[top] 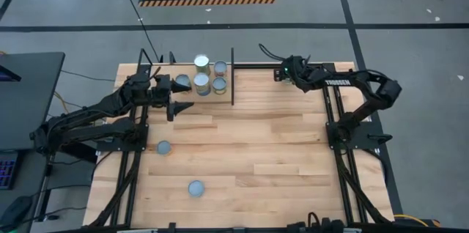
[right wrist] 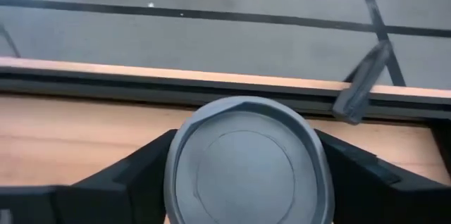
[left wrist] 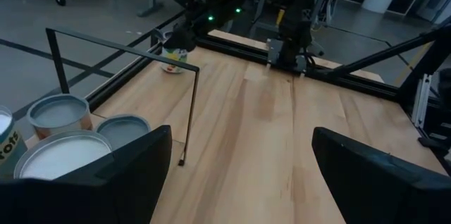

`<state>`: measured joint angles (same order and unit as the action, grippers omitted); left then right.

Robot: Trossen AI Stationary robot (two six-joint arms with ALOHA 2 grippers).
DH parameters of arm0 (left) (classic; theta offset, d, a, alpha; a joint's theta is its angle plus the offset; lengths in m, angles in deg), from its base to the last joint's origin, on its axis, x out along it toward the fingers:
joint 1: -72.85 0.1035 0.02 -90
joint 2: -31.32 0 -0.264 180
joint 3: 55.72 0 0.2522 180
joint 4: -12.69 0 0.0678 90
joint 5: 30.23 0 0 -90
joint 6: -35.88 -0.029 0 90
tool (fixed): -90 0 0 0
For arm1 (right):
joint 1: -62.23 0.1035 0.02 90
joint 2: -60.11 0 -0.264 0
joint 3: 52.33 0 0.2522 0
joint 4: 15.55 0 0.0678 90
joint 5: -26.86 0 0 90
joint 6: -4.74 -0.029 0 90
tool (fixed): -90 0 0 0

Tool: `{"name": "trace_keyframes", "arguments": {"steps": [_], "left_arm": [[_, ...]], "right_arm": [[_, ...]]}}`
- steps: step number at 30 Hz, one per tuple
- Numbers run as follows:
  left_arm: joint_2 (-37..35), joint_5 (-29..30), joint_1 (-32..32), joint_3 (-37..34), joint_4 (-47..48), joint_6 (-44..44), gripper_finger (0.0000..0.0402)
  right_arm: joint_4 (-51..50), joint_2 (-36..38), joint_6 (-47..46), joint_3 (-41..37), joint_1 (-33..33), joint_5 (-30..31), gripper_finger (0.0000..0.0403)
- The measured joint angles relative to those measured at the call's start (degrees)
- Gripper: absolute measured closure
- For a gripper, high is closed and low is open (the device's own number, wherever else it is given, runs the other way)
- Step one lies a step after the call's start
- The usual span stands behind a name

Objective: Pick and place cans onto a shelf
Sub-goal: Put the canned mixed fruits on the shelf

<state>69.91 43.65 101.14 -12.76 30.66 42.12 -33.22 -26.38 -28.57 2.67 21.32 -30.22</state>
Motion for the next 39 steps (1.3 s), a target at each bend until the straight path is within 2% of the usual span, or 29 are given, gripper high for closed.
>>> {"name": "trace_keyframes", "arguments": {"steps": [5,12,17,21,25,31,35,39], "left_arm": [[0.0,0.8,0.0,0.0,0.0,0.0,0.0054],[0.0,4.9,0.0,0.0,-0.1,-0.9,0.0054],[0.0,7.1,0.0,0.0,-1.3,-1.4,0.0054],[0.0,7.6,0.0,0.0,-1.4,-1.5,0.0054],[0.0,8.6,0.0,0.0,-1.2,-2.4,0.0054],[0.0,10.1,0.0,0.0,-0.8,-4.6,0.0054],[0.0,11.6,0.0,0.0,0.3,-5.6,0.0054],[0.0,11.6,0.0,0.0,1.3,-5.6,0.0054]], "right_arm": [[-0.5,2.1,0.3,0.0,7.5,1.3,0.0112],[-4.0,3.4,-5.6,0.9,25.5,5.4,0.0112],[-8.7,-1.2,-10.0,8.3,37.8,9.4,0.0112],[-10.9,-8.3,-11.8,17.6,44.4,11.6,0.0112],[-12.7,-17.2,-13.4,26.5,47.4,12.8,0.0112],[-15.3,-29.1,-15.0,39.5,48.6,9.3,0.0112],[-21.5,-34.6,-15.2,47.1,48.3,7.8,0.0112],[-22.2,-37.3,-14.2,49.9,47.7,6.6,0.0099]]}}
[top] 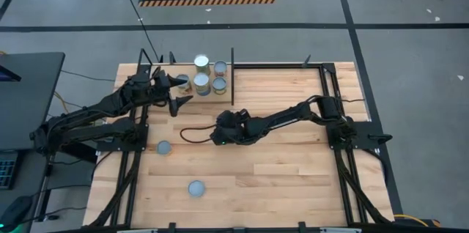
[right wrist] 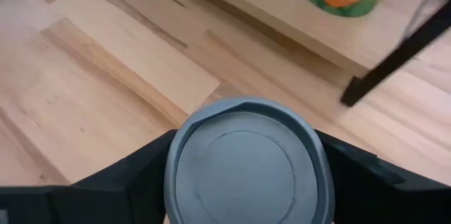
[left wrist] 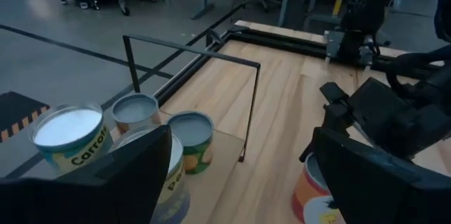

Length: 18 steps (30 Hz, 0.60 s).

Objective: Pick and place cans onto a shelf
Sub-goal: Put the canned mixed fruits on the shelf

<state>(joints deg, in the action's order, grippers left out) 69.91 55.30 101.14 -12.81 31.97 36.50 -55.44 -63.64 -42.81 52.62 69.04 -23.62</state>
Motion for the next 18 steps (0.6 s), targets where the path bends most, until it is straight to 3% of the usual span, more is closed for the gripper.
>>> {"name": "trace_keyframes", "arguments": {"steps": [7,12,18], "left_arm": [[0.0,0.0,-3.6,-0.1,0.8,0.2,0.0054],[0.0,1.1,-11.8,-3.0,-0.5,4.7,0.0054],[0.0,9.1,-26.5,-11.2,-10.5,11.0,0.0054]], "right_arm": [[0.6,1.9,2.7,0.0,0.0,-0.3,0.0014],[-4.0,6.3,8.5,0.1,2.7,2.2,0.0024],[-20.4,8.0,7.0,-0.1,5.1,9.5,0.0030]]}}
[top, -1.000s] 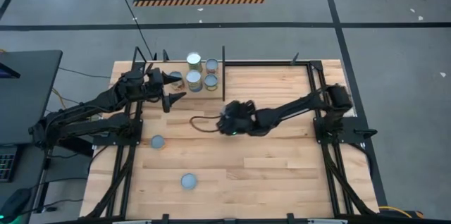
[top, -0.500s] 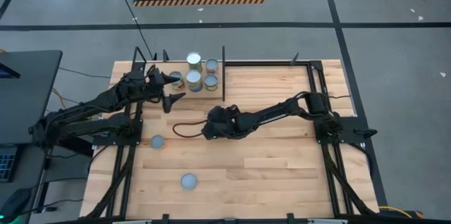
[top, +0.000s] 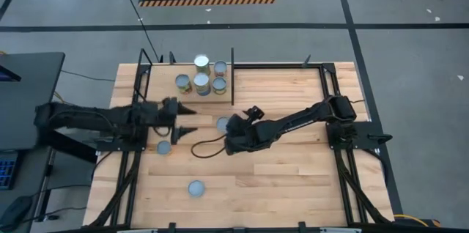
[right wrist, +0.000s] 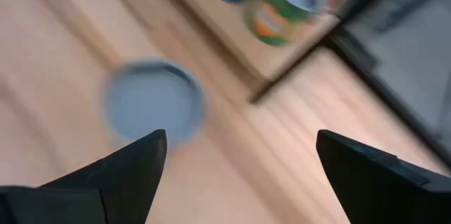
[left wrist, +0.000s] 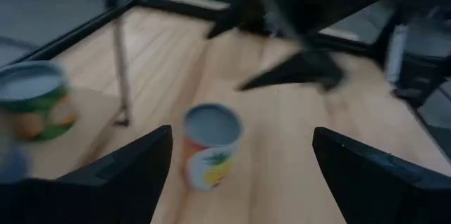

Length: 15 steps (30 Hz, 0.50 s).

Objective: Pick and place cans onto a shelf
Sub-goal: Put the canned mixed fruits on the shelf

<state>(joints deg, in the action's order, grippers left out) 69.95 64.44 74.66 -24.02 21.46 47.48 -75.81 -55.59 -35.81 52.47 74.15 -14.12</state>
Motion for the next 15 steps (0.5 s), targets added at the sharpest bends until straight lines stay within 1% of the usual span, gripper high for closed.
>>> {"name": "trace_keyframes", "arguments": {"steps": [2,4,8,11,14,15], "left_arm": [[0.0,5.2,-5.6,-2.7,-5.0,0.8,0.0054],[1.0,12.0,-10.9,-4.8,-8.2,1.1,0.0054],[4.7,25.3,-19.1,-6.7,-10.5,0.9,0.0054],[9.2,32.1,-22.7,-7.2,-11.7,1.4,0.0054],[13.7,38.6,-24.0,-7.2,-12.5,4.7,0.0054],[15.1,40.0,-24.1,-7.2,-12.5,5.3,0.0054]], "right_arm": [[-2.3,0.0,-2.2,-1.5,0.1,1.9,0.0030],[-2.1,0.0,-3.0,-3.5,-0.1,2.1,0.0030],[4.4,0.0,-0.4,-7.9,-1.5,1.1,0.0030],[11.4,0.0,3.2,-10.5,-2.7,-2.1,0.0030],[16.9,0.0,6.1,-11.5,-3.2,-5.8,0.0030],[18.2,0.0,6.9,-11.5,-3.0,-6.7,0.0030]]}}
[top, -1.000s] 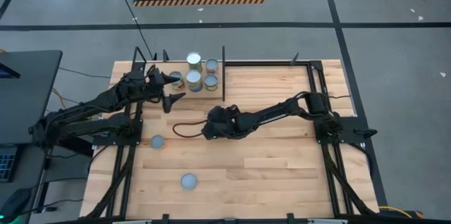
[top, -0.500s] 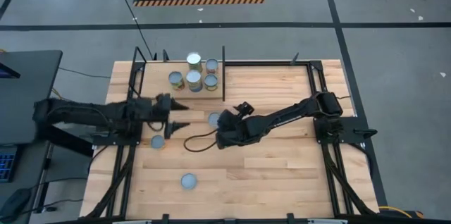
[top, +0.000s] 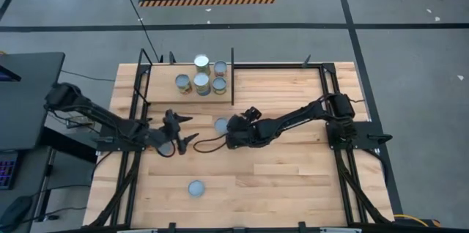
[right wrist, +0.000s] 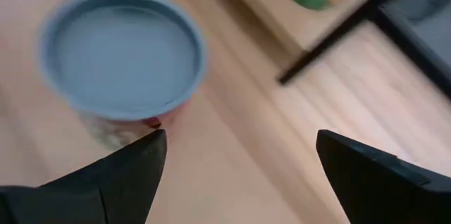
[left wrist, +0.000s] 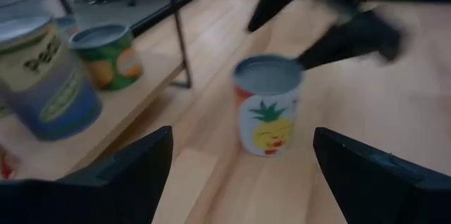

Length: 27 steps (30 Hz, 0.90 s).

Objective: Pick and place cans onto a shelf
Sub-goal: Put the canned mixed fruits on the shelf

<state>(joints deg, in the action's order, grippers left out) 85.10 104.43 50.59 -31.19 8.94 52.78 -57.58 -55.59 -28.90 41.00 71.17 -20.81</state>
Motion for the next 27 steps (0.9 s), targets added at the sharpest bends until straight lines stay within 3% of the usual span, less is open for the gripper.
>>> {"name": "trace_keyframes", "arguments": {"steps": [6,12,16,23,27], "left_arm": [[7.5,-0.3,1.4,0.0,-1.1,2.0,0.0054],[15.4,-13.4,5.0,0.0,-15.9,-3.3,0.0054],[20.1,-16.5,8.6,0.1,-24.6,-6.0,0.0054],[26.9,-24.9,16.1,0.5,-30.1,-5.8,0.0049],[27.1,-25.4,16.7,3.8,-25.3,-6.0,0.0048]], "right_arm": [[2.3,0.0,4.1,0.0,2.3,-4.4,0.0029],[-1.7,0.5,2.4,0.0,4.2,-6.6,0.0029],[-5.4,3.2,0.0,0.0,5.8,-7.4,0.0029],[-8.1,8.8,-1.3,0.0,8.3,-6.5,0.0029],[-9.3,11.0,-1.3,0.0,8.9,-6.4,0.0029]]}}
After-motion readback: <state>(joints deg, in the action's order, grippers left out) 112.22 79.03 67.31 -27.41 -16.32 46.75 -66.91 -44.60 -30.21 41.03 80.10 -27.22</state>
